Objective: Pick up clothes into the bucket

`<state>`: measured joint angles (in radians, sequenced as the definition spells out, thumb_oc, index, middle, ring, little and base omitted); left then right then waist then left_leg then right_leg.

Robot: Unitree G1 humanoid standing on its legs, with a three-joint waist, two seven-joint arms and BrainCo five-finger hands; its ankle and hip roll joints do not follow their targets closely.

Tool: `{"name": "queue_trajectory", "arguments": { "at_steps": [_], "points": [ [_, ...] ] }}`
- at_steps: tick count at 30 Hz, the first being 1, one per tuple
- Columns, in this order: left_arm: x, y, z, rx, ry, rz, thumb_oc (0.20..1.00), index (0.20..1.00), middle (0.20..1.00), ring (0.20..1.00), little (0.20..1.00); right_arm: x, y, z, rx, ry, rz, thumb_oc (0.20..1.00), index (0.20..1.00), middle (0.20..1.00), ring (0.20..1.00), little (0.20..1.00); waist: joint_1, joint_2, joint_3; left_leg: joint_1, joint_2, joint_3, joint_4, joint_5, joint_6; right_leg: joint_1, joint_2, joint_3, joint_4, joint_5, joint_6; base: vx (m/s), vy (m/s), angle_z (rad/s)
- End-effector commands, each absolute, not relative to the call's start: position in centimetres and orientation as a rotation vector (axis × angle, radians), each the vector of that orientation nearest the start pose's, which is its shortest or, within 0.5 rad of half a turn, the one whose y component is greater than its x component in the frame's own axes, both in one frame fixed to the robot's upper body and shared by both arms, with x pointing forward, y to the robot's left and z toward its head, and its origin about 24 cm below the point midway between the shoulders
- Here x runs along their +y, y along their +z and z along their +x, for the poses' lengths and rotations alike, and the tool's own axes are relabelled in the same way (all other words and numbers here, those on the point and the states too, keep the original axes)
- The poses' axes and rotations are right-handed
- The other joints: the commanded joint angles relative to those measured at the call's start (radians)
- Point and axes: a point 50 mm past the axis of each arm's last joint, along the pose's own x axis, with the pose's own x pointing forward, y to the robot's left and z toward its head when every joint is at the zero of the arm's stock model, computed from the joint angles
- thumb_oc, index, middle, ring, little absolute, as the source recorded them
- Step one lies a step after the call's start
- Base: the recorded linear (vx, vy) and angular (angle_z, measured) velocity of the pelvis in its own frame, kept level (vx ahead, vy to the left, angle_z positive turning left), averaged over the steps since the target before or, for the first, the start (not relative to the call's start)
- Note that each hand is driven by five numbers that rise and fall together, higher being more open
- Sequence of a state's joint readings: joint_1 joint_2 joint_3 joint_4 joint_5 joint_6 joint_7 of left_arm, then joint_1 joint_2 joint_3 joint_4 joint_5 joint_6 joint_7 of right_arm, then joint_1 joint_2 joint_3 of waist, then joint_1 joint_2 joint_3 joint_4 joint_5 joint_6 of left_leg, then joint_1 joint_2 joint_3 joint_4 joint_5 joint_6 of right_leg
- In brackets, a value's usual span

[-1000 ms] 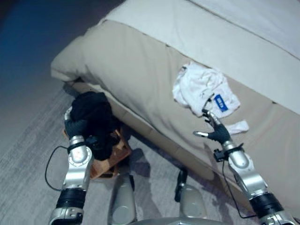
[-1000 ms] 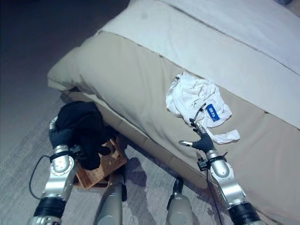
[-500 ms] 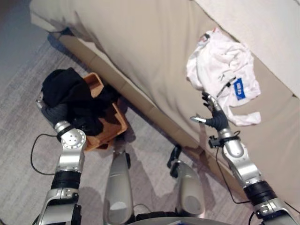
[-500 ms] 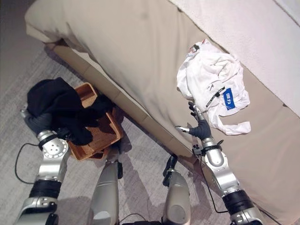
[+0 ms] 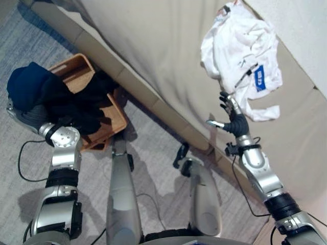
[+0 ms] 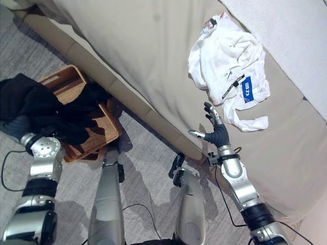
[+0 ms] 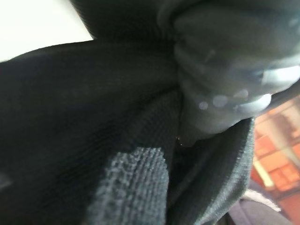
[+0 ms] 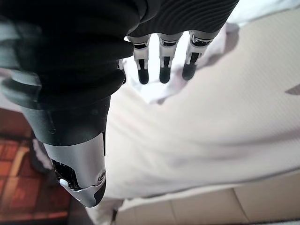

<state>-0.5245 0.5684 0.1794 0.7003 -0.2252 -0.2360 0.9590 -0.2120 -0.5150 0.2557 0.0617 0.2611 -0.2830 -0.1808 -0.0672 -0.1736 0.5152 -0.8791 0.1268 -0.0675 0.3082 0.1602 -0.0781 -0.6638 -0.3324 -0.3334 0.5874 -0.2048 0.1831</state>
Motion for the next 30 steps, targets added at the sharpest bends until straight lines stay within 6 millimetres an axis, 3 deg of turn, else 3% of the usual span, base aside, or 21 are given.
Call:
{"name": "queue_trajectory", "arguments": {
  "at_steps": [1, 8, 10, 15, 16, 20, 30],
  "points": [
    [35.5, 15.2, 29.8, -0.378, 1.284, 0.07, 0.2, 0.2, 0.2, 0.2, 0.2, -17.9, 13.3, 28.0, -0.497, 0.11, -0.152, 1.0, 1.0, 1.0, 1.0, 1.0, 0.012, -0.048, -0.003, -0.021, 0.028, 0.013, 0.22, -0.231, 0.012, -0.011, -0.032, 0.027, -0.096, 0.194, 0.04, 0.0, 0.0, 0.0],
    [35.1, 15.0, 31.5, -0.296, 1.183, 0.127, 0.2, 0.2, 0.2, 0.2, 0.2, -17.7, 14.9, 27.6, -0.563, 0.151, -0.157, 1.0, 1.0, 1.0, 1.0, 1.0, -0.011, -0.053, -0.003, -0.109, 0.025, 0.006, 0.277, -0.244, 0.021, -0.111, -0.033, 0.047, -0.035, 0.173, 0.031, -0.01, 0.021, 0.01],
    [35.0, 15.3, 32.0, -0.276, 1.081, 0.242, 0.2, 0.2, 0.2, 0.2, 0.2, -18.1, 15.4, 27.7, -0.584, 0.145, -0.17, 1.0, 1.0, 1.0, 1.0, 1.0, -0.02, -0.048, -0.001, -0.138, 0.025, 0.002, 0.304, -0.25, 0.025, -0.145, -0.033, 0.056, -0.009, 0.167, 0.029, -0.01, 0.052, -0.02],
    [34.5, 15.8, 32.9, -0.271, 0.986, 0.286, 0.2, 0.2, 0.2, 0.2, 0.2, -18.5, 15.9, 27.6, -0.602, 0.142, -0.171, 1.0, 1.0, 1.0, 1.0, 1.0, -0.032, -0.043, -0.006, -0.163, 0.026, 0.006, 0.326, -0.257, 0.03, -0.184, -0.036, 0.069, 0.017, 0.159, 0.026, 0.0, 0.039, -0.04],
    [34.4, 16.1, 33.0, -0.267, 0.935, 0.395, 0.2, 0.2, 0.2, 0.2, 0.2, -18.7, 16.1, 27.5, -0.611, 0.141, -0.176, 1.0, 1.0, 1.0, 1.0, 1.0, -0.037, -0.04, -0.009, -0.175, 0.027, 0.007, 0.333, -0.258, 0.031, -0.197, -0.037, 0.072, 0.022, 0.159, 0.027, 0.0, 0.019, -0.05],
    [34.4, 16.2, 33.3, -0.247, 0.884, 0.425, 0.2, 0.2, 0.2, 0.2, 0.2, -19.2, 16.1, 27.4, -0.608, 0.138, -0.186, 1.0, 1.0, 1.0, 1.0, 1.0, -0.046, -0.034, -0.018, -0.186, 0.027, 0.01, 0.332, -0.256, 0.033, -0.212, -0.038, 0.078, 0.022, 0.162, 0.028, 0.0, 0.033, -0.09],
    [35.5, 15.4, 33.3, -0.154, 0.933, 0.424, 0.2, 0.2, 0.2, 0.2, 0.2, -19.6, 16.1, 27.2, -0.605, 0.14, -0.207, 1.0, 1.0, 1.0, 1.0, 1.0, -0.058, -0.03, -0.038, -0.2, 0.029, 0.013, 0.329, -0.258, 0.034, -0.227, -0.038, 0.086, 0.01, 0.171, 0.037, 0.0, 0.006, -0.01]
  ]
}}
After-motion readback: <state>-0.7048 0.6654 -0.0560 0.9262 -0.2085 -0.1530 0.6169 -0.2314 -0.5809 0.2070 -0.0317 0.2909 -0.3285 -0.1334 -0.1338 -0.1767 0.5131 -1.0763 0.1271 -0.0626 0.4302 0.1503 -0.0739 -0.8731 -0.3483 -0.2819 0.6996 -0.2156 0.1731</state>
